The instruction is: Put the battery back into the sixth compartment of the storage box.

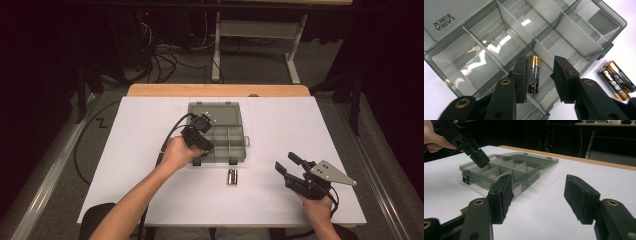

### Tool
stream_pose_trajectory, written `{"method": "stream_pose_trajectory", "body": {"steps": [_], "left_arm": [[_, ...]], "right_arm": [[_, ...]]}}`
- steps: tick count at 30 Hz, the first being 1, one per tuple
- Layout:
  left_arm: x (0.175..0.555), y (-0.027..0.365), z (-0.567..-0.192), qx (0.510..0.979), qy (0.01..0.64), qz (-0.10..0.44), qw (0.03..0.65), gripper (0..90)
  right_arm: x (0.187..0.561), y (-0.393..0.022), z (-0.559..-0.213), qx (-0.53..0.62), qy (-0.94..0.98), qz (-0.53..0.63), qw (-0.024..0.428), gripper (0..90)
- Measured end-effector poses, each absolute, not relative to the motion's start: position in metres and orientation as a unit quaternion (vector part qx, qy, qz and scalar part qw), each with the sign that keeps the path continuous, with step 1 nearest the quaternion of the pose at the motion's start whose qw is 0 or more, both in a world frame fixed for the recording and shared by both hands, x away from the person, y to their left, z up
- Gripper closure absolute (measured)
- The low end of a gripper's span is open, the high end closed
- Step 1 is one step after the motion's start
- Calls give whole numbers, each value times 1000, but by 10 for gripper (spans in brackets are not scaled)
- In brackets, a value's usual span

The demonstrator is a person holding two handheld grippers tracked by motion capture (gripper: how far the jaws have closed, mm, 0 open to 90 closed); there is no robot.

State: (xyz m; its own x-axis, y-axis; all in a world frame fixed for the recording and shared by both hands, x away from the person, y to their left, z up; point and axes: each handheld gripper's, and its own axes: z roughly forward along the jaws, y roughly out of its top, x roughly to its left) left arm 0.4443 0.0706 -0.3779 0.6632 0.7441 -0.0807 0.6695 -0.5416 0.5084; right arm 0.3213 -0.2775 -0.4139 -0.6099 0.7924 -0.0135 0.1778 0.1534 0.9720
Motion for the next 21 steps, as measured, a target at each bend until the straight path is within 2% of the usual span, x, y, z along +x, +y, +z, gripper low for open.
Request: {"method": "stream_pose_trajectory", "body": {"steps": [10,12,21], "left_arm": [[432,71,-372,872,399,92,268,527],[426,69,-371,875,391,112,263,499],[416,70,-364,870,389,109,282,483]], "right_arm": [[320,-278,-412,336,705,561,273,415],[319,-281,-411,334,703,565,273,415],[322,-283,-412,341,704,566,262,411]]}}
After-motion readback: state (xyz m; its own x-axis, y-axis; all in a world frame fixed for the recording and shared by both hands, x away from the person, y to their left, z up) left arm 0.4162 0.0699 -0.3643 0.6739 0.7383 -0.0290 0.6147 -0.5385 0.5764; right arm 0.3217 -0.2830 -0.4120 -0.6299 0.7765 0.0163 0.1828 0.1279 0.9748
